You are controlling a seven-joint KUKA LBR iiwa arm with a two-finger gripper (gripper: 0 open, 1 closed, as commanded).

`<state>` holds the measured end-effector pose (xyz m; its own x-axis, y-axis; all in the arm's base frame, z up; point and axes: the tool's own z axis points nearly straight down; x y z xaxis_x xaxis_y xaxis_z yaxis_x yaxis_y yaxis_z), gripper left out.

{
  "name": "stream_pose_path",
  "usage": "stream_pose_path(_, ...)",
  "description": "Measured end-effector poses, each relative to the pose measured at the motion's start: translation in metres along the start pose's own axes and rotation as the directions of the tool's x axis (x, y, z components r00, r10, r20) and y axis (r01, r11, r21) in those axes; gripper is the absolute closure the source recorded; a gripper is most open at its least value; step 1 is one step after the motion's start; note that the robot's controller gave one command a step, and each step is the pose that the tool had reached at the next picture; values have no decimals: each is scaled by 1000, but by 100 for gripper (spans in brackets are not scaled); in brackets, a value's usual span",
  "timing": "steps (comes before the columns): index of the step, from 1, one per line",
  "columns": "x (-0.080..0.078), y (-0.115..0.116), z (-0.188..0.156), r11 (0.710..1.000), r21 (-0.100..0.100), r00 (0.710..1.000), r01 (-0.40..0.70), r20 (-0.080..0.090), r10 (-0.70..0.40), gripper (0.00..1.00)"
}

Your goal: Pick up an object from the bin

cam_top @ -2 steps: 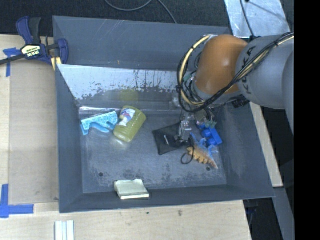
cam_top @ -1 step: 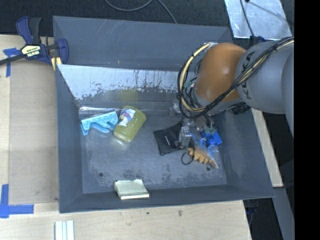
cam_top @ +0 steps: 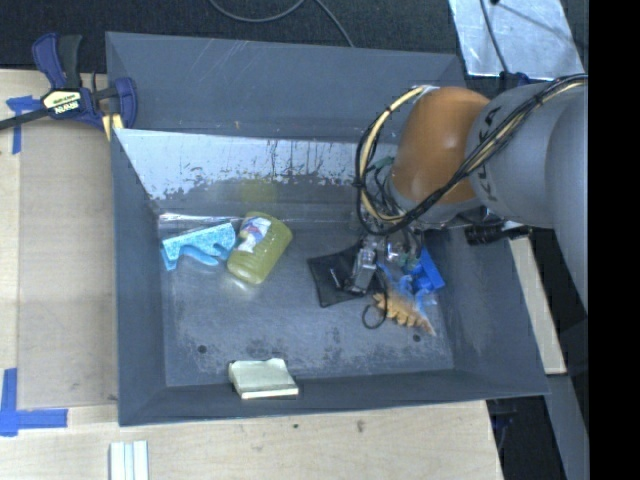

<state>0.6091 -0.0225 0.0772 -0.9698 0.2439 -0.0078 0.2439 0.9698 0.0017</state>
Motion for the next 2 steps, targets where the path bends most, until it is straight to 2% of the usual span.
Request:
stream_pose_path(1, 0, -4, 6, 940, -1, 940, 340, 2, -340, 100)
stream_pose_path(2, 0, -4, 6, 940, -1, 940, 340, 2, -340, 100)
